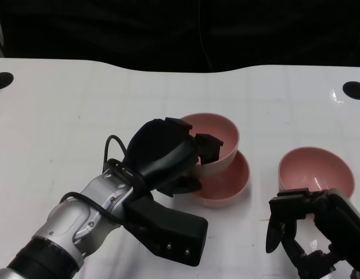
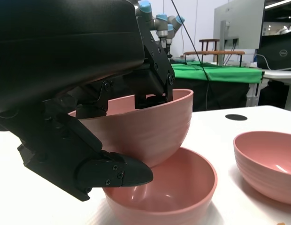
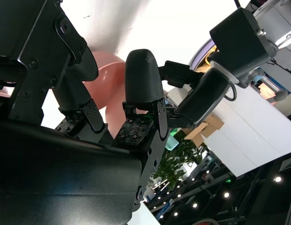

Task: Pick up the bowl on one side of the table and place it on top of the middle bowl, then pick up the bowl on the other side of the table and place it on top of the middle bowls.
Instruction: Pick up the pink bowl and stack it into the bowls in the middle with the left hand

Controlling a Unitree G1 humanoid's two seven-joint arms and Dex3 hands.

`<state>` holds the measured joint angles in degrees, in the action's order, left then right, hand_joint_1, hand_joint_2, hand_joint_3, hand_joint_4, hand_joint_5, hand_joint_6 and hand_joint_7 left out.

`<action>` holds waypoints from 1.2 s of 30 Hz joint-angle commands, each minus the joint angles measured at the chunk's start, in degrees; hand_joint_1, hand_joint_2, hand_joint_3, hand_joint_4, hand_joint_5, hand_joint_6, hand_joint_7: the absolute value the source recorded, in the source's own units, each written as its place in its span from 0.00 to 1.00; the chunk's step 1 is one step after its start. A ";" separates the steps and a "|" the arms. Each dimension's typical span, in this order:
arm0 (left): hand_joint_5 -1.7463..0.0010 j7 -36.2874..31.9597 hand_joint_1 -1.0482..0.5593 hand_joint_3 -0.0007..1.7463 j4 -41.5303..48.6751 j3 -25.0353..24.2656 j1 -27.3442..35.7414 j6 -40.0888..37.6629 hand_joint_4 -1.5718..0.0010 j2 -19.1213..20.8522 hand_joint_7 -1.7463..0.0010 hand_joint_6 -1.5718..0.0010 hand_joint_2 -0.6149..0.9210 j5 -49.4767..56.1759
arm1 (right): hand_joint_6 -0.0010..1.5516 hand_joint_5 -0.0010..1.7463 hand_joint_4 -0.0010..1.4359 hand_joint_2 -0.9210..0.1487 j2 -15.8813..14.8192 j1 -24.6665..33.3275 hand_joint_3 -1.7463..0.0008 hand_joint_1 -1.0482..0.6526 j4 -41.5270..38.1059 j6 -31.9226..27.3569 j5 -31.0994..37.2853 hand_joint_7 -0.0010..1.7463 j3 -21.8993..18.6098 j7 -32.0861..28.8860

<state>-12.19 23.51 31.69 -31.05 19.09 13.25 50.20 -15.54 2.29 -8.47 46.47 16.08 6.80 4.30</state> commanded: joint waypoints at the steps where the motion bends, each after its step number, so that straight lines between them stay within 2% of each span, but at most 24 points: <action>1: 0.05 0.38 0.46 0.43 0.25 -0.06 -1.70 0.05 0.44 0.65 0.32 0.44 0.81 0.30 | 0.64 0.98 0.71 0.84 -0.41 0.33 0.01 0.82 0.68 -0.13 -0.52 0.74 -0.19 0.18; 6: 0.05 0.36 0.46 0.42 0.27 -0.02 -1.72 0.04 0.44 0.67 0.32 0.44 0.81 0.27 | 0.64 0.98 0.71 0.84 -0.41 0.33 0.01 0.82 0.68 -0.14 -0.52 0.74 -0.18 0.18; 7: 0.05 1.63 0.46 0.42 3.04 0.83 -2.01 0.52 0.44 -0.62 0.32 0.44 0.81 -0.60 | 0.64 0.98 0.71 0.84 -0.47 0.18 0.01 0.82 0.29 0.26 -0.50 0.74 -0.20 0.11; 8: 0.18 1.92 0.47 0.40 5.78 1.34 -2.25 1.65 0.44 -1.74 0.36 0.47 0.85 -1.68 | 0.63 0.98 0.71 0.84 -0.53 0.02 0.02 0.82 -0.03 0.61 -0.33 0.73 -0.24 -0.01; 10: 0.32 1.51 0.49 0.32 9.66 1.90 -2.76 3.56 0.43 -3.02 0.46 0.47 0.89 -2.94 | 0.63 0.99 0.70 0.84 -0.60 -0.16 0.02 0.81 -0.33 0.88 -0.23 0.73 -0.25 -0.06; 12: 0.37 1.40 0.48 0.21 10.97 2.17 -3.31 3.92 0.50 -3.15 0.62 0.53 0.95 -2.93 | 0.63 0.99 0.70 0.84 -0.64 -0.08 0.02 0.81 -0.03 0.37 -0.33 0.73 -0.22 0.18; 13: 0.41 1.61 0.47 0.16 11.32 2.28 -3.52 3.87 0.57 -3.17 0.70 0.57 0.98 -2.86 | 0.63 0.99 0.70 0.83 -0.67 -0.06 0.02 0.81 0.05 0.26 -0.32 0.73 -0.22 0.23; 15: 0.43 4.04 0.46 0.14 10.33 2.59 -3.59 1.94 0.61 -2.92 0.75 0.58 0.99 -2.09 | 0.63 0.99 0.70 0.83 -0.75 -0.16 0.02 0.81 -0.09 0.47 -0.49 0.73 -0.16 0.36; 16: 0.57 5.77 0.41 0.15 9.32 2.80 -3.50 0.47 0.72 -2.70 0.84 0.68 1.00 -1.57 | 0.63 0.99 0.70 0.83 -0.78 -0.22 0.03 0.80 -0.21 0.65 -0.64 0.73 -0.11 0.44; 17: 0.68 7.08 0.38 0.16 8.45 2.94 -3.39 -0.69 0.79 -2.54 0.91 0.73 1.00 -1.23 | 0.63 0.98 0.70 0.83 -0.80 -0.26 0.03 0.80 -0.30 0.76 -0.75 0.73 -0.08 0.50; 18: 0.72 7.92 0.37 0.16 7.80 3.03 -3.26 -1.46 0.81 -2.43 0.93 0.75 1.00 -1.09 | 0.63 0.98 0.70 0.83 -0.81 -0.28 0.03 0.80 -0.34 0.82 -0.81 0.73 -0.07 0.54; 25: 0.77 9.02 0.36 0.16 6.35 3.17 -2.81 -2.72 0.82 -2.25 0.96 0.76 1.00 -1.22 | 0.63 0.98 0.70 0.83 -0.72 -0.28 0.03 0.80 -0.34 0.84 -0.83 0.73 -0.17 0.72; 26: 0.77 11.14 0.36 0.16 5.06 2.96 -2.28 -3.71 0.82 -1.92 0.96 0.76 1.00 -1.70 | 0.63 0.98 0.70 0.83 -0.73 -0.24 0.03 0.80 -0.40 0.65 -0.92 0.73 -0.19 0.79; 27: 0.90 13.01 0.18 0.25 3.85 2.73 -1.81 -4.53 0.93 -1.63 0.97 0.90 1.00 -2.18 | 0.63 0.96 0.70 0.82 -0.73 -0.20 0.03 0.81 -0.45 0.52 -1.00 0.74 -0.20 0.85; 29: 0.98 15.62 0.07 0.32 1.56 2.24 -1.02 -5.48 0.98 -1.00 0.99 0.98 1.00 -3.00 | 0.63 0.94 0.70 0.80 -0.63 -0.10 0.03 0.82 -0.54 0.31 -1.11 0.74 -0.22 0.87; 36: 1.00 17.51 0.04 0.33 -1.16 2.06 -0.22 -6.71 1.00 -0.25 1.00 1.00 1.00 -3.65 | 0.63 0.92 0.70 0.79 -0.54 -0.19 0.04 0.82 -1.00 0.64 -1.42 0.74 -0.21 0.95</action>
<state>4.54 23.35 34.28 -31.72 12.76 12.05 46.90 -15.56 2.26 -9.39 46.74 15.62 6.87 5.09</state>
